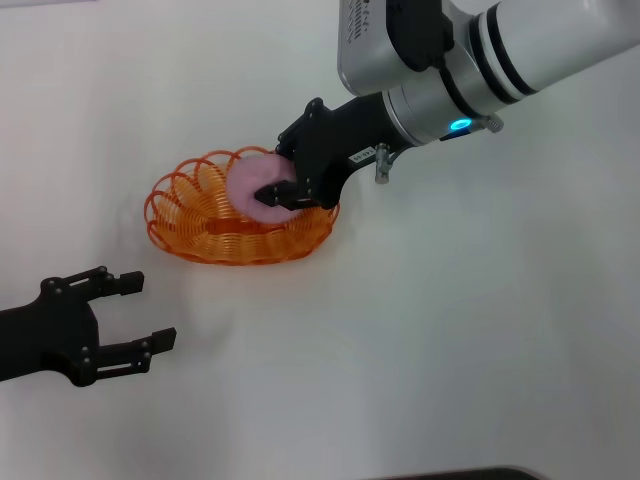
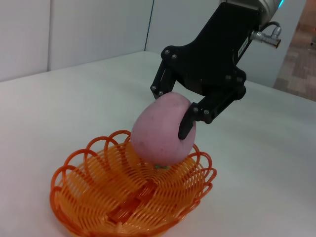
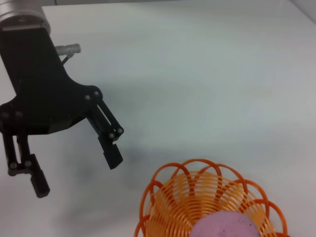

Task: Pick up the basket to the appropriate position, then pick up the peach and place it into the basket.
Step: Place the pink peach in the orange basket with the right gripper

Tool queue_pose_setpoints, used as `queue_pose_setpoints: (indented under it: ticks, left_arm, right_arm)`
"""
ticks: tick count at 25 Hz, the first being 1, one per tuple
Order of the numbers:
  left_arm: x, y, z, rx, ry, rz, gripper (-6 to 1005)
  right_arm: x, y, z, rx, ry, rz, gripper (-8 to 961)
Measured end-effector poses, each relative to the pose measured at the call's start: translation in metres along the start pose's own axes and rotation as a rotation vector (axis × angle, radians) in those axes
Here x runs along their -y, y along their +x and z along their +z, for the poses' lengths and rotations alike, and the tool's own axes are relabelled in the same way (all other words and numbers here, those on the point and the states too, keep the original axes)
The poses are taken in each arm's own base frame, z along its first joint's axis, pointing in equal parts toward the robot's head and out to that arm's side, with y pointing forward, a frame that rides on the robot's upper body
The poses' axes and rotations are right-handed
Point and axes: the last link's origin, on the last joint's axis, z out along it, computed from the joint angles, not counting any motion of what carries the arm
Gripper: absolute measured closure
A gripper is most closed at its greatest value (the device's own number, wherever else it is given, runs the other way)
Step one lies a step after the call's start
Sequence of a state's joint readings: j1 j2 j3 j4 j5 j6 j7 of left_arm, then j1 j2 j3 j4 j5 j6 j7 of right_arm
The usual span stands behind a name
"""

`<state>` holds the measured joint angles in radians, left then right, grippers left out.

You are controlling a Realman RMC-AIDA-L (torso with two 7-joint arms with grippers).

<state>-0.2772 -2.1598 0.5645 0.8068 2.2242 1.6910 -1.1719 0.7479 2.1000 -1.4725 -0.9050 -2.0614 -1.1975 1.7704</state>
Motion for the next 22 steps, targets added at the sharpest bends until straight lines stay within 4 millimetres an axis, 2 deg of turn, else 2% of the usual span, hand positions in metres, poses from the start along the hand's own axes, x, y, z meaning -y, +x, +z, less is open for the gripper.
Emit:
queue_pose_setpoints:
  ticks: [6,17,20,22]
  left_arm:
    - [-0.0001,-0.0001,-0.0001,0.001,-0.001,0.0,174]
    - [-0.0002,-0.0001,0.0001,0.002,-0.002,0.0,175]
    - [-0.0002,-0.0002,0.0001,0.002,-0.002,0.0,175]
    - [-0.0002,-0.0002,0.0001,0.002,-0.002,0.0,174]
  right_arm:
    - [0.0009,0.0016,0.0003,-0.001,0.005,0.004,609]
    - [0.0026,0.0043,-0.0001,0.001,0.02,0.012,478]
    - [0.0028,0.004,0.0004,0.0,0.018,0.013,226]
    - [0.0029,0.0041,0.0007,-0.001,0.016,0.014,143]
